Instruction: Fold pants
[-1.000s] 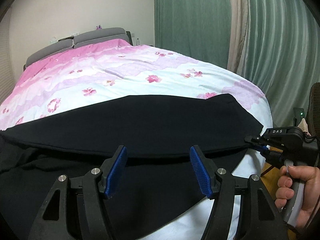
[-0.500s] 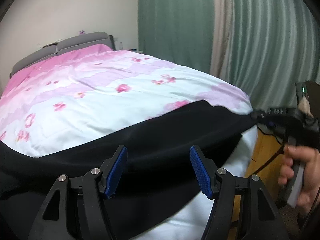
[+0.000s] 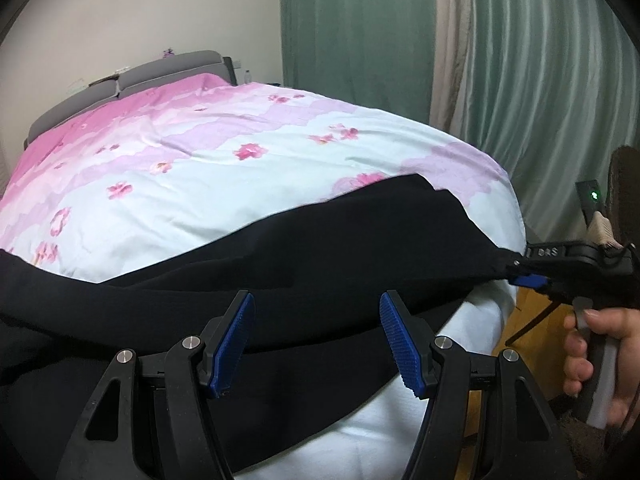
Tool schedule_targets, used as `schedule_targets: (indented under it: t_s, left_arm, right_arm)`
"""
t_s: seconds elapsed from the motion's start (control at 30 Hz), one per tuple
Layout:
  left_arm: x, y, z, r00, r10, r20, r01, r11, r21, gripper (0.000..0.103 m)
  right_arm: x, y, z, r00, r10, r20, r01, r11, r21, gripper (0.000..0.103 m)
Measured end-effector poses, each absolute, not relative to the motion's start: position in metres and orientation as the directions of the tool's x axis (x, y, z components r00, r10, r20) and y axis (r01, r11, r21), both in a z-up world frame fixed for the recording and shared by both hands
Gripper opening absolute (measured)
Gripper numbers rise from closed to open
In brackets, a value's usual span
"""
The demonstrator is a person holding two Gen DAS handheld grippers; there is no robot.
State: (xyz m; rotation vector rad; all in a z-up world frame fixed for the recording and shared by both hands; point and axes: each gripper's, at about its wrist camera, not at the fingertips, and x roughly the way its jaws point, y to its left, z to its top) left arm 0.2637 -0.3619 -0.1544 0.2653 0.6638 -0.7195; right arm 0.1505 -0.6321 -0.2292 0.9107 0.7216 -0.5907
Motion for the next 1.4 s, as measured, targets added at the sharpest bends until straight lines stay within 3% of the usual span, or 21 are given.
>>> schedule_targets:
  t_s: [0.3,0.4,0.47,0.57,0.77,0.9,1.13,1.23,1.4]
  left_arm:
    - [0.277,-0.292,-0.122,0.650,-0.479,-0.590,0.591,0.806,-0.003,0.082]
    - [0.287,-0.247,-0.107,0.697,-0.436,-0.569,0.521,0.853,-0.015,0.088]
    - [0.296,-0.215,-0.098,0.733,-0.394,-0.555,0.467,0.884,-0.012,0.094]
    - [0.313,-0.159,-0.083,0.790,-0.315,-0.526,0.365,0.931,-0.011,0.094]
    - [0.361,-0.037,-0.061,0.861,-0.125,-0.494,0.122,0.992,-0.038,0.094]
    - [0.395,0.033,-0.057,0.878,-0.019,-0.479,-0.004,0.999,-0.046,0.094]
    - [0.445,0.120,-0.067,0.873,0.096,-0.477,-0.136,0.989,-0.049,0.094]
    - [0.465,0.145,-0.073,0.865,0.118,-0.488,-0.159,0.986,-0.044,0.094]
    - [0.486,0.168,-0.084,0.855,0.132,-0.501,-0.165,0.986,-0.022,0.094]
  right_arm:
    - [0.165,-0.540,-0.135,0.723,-0.311,-0.617,0.586,0.750,0.309,0.067]
    - [0.196,-0.499,-0.106,0.791,-0.256,-0.556,0.447,0.862,0.240,0.076]
    - [0.228,-0.467,-0.091,0.831,-0.152,-0.536,0.308,0.927,0.216,0.076]
    - [0.276,-0.420,-0.076,0.848,-0.007,-0.531,0.125,0.975,0.186,0.076]
    - [0.410,-0.287,-0.065,0.740,0.369,-0.562,-0.335,0.927,0.166,0.076]
    - [0.493,-0.211,-0.068,0.630,0.509,-0.586,-0.495,0.845,0.202,0.076]
    - [0.601,-0.100,-0.090,0.450,0.592,-0.669,-0.695,0.703,0.154,0.076]
    - [0.634,-0.063,-0.103,0.409,0.565,-0.717,-0.751,0.654,0.087,0.076]
    - [0.686,-0.027,-0.132,0.311,0.521,-0.795,-0.776,0.622,0.104,0.075]
